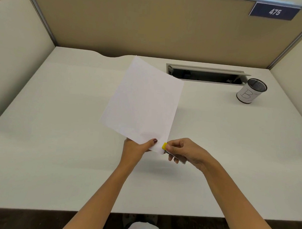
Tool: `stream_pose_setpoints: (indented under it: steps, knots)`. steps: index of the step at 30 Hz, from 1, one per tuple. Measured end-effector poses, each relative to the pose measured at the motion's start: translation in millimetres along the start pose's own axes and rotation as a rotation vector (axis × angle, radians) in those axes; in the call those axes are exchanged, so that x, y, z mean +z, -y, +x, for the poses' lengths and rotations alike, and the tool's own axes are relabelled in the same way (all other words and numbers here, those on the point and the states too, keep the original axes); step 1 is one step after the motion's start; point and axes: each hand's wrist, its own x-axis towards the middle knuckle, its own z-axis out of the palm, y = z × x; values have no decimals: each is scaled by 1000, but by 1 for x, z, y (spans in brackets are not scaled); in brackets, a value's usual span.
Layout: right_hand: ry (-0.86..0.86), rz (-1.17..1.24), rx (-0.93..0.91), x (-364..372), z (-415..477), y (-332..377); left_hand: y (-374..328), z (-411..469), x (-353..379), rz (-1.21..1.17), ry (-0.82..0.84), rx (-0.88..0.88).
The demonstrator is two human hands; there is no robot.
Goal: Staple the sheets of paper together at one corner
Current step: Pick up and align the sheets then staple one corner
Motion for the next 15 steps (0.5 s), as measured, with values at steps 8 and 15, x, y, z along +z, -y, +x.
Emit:
stream_pose_setpoints:
  steps: [8,15]
  knots:
    - [9,-44,17,3,2,0,1,-2,1,15,-5,-2]
    - [9,-24,36,6,5,-1,4,-1,0,13,-8,-23]
